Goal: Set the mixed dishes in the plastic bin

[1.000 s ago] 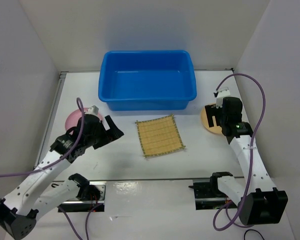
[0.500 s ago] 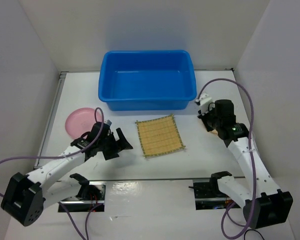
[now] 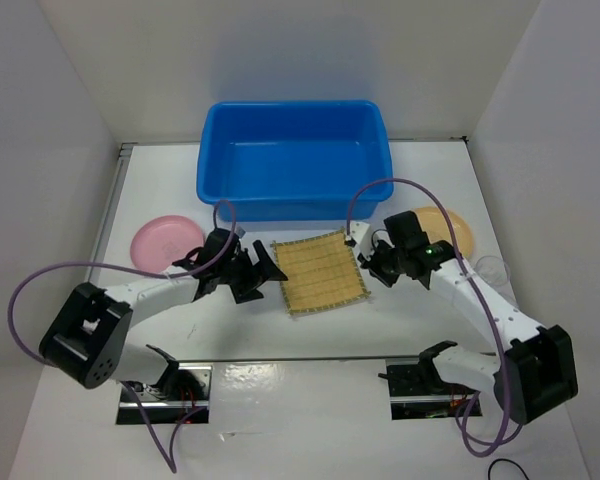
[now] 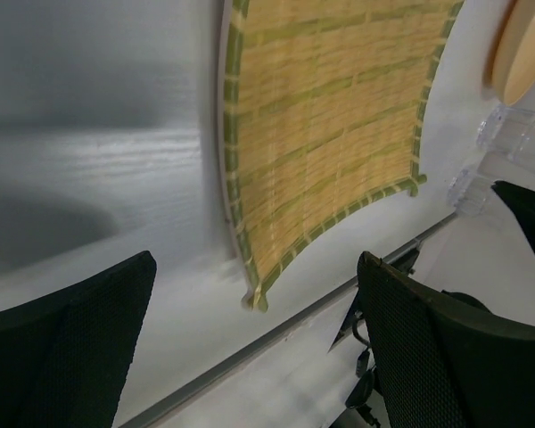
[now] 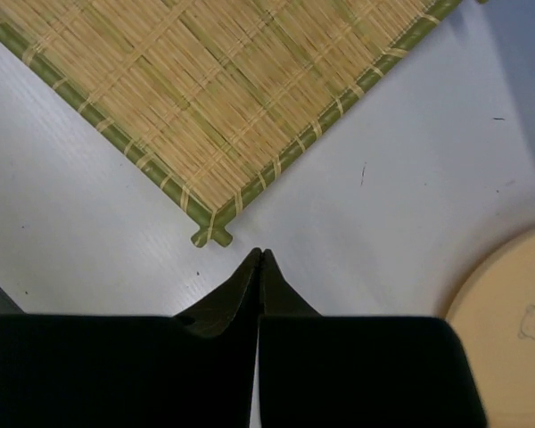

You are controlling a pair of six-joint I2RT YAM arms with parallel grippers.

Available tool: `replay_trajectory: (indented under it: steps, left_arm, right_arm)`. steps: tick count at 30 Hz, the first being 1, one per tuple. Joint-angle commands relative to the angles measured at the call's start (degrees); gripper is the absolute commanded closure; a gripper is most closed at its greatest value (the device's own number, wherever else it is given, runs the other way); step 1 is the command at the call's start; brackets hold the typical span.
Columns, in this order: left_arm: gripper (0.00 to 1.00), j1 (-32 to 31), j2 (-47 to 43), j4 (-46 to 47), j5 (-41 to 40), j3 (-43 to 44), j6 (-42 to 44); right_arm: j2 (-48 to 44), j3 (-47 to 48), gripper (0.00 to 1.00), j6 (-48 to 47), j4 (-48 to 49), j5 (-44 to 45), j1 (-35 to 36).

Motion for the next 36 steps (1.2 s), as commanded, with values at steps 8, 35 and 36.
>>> replay_trajectory:
  steps: [8, 35, 36]
  left_arm:
    - [0.0, 0.35, 9.42, 7.28, 1.65, 6.12, -1.02]
    - [0.03, -0.18, 21.64, 16.15, 4.02, 6.73, -1.56]
    - [0.08, -0.18, 22.16, 17.55, 4.02, 6.12, -2.08]
  right_arm:
    - [17.12, 2.19, 1.0, 3.38, 8.98, 2.5, 2.43]
    - [27.61, 2.73, 1.0, 11.93, 15.66, 6.45, 8.5]
    - [27.61, 3.25, 1.0, 11.93, 15.66, 6.46, 8.5]
